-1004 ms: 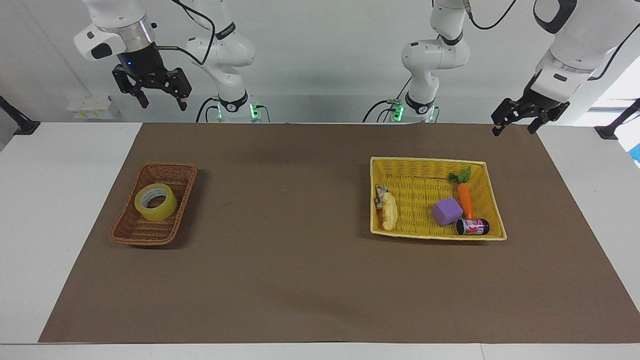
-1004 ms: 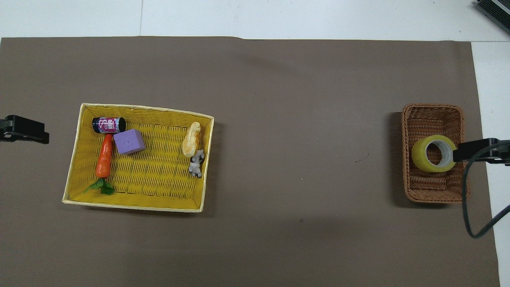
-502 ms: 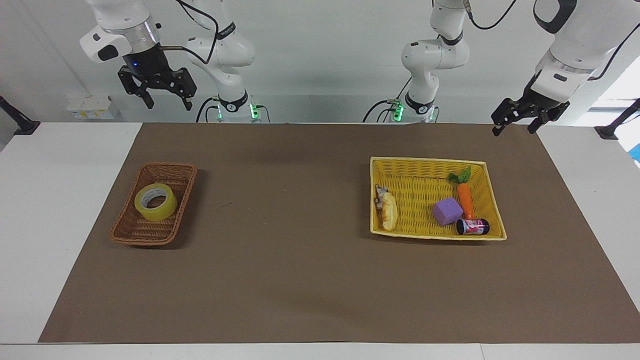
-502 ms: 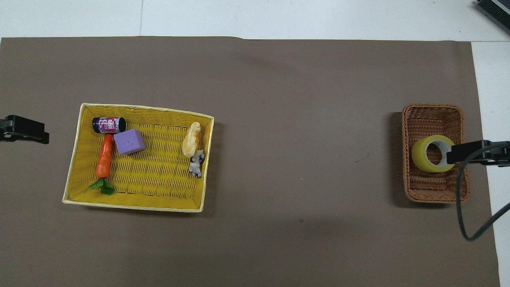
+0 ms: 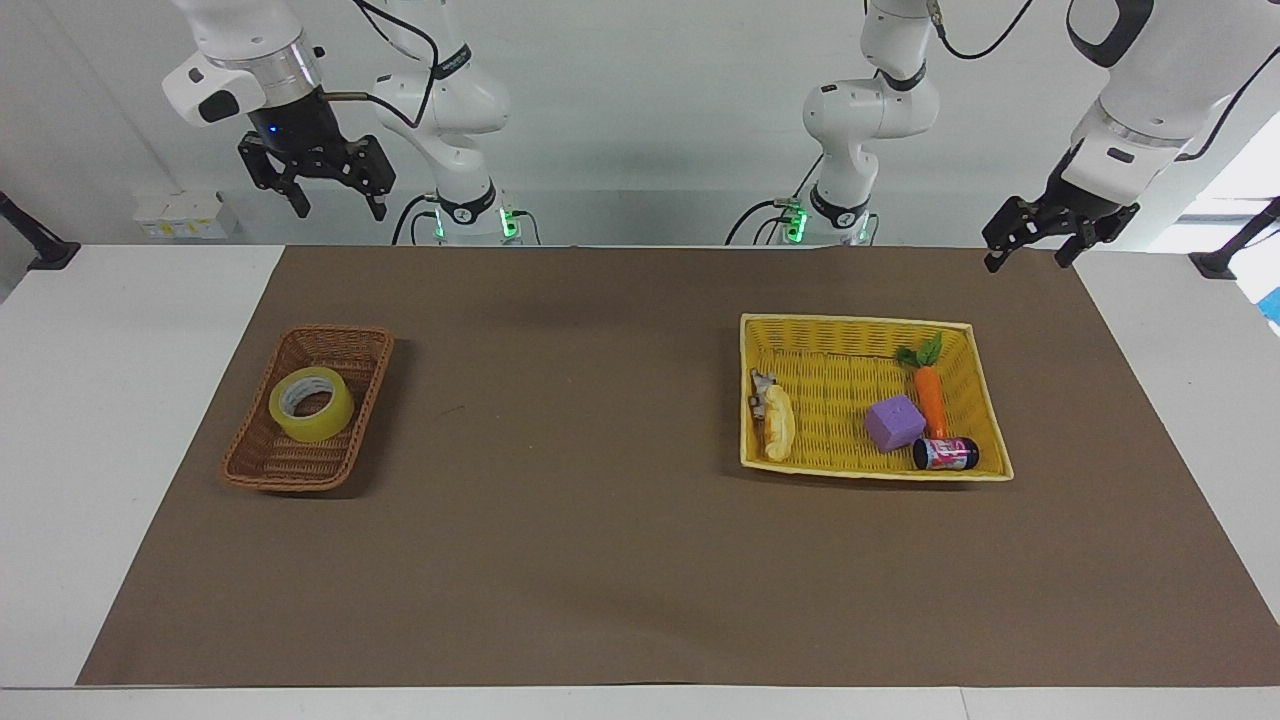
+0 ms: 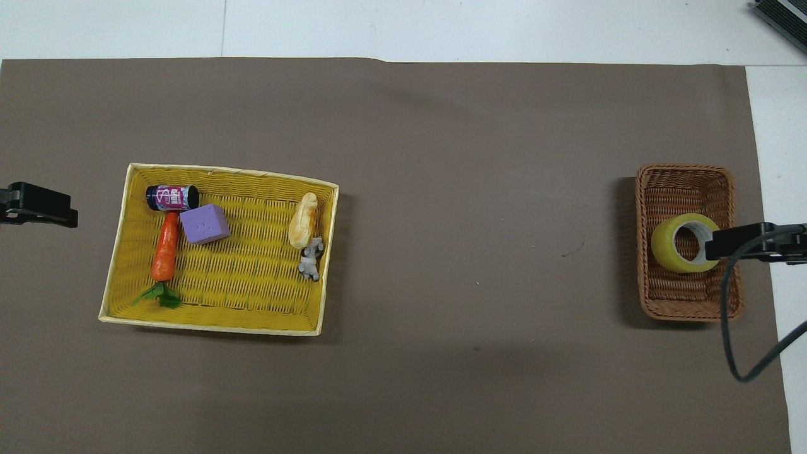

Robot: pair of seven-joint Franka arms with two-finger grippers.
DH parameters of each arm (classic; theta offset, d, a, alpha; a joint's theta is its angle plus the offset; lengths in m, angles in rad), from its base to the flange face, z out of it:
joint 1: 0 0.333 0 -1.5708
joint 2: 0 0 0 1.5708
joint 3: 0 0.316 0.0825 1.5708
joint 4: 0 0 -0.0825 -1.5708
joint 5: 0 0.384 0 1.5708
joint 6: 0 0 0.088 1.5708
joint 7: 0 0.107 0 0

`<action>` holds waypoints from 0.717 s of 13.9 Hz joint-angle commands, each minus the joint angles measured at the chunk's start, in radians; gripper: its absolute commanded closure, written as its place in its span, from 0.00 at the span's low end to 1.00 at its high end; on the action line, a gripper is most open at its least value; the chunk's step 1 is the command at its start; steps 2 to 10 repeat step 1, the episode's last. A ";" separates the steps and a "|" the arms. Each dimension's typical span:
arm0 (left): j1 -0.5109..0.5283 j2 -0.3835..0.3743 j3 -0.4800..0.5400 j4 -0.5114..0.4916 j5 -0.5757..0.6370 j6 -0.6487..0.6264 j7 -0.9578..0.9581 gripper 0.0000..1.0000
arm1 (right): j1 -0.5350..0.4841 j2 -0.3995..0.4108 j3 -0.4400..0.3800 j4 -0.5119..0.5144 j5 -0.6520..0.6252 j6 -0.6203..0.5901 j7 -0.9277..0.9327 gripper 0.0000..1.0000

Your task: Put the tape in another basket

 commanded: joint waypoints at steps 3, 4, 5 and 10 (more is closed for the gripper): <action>-0.002 -0.001 0.006 0.011 -0.012 -0.019 -0.001 0.00 | -0.014 -0.019 0.002 -0.016 0.017 -0.006 -0.024 0.00; -0.002 -0.001 0.006 0.011 -0.012 -0.019 -0.001 0.00 | -0.014 -0.019 0.002 -0.016 0.017 -0.006 -0.024 0.00; -0.002 -0.001 0.006 0.011 -0.012 -0.019 -0.001 0.00 | -0.014 -0.019 0.002 -0.016 0.017 -0.006 -0.024 0.00; -0.002 -0.001 0.006 0.011 -0.012 -0.019 -0.001 0.00 | -0.014 -0.019 0.002 -0.016 0.017 -0.006 -0.024 0.00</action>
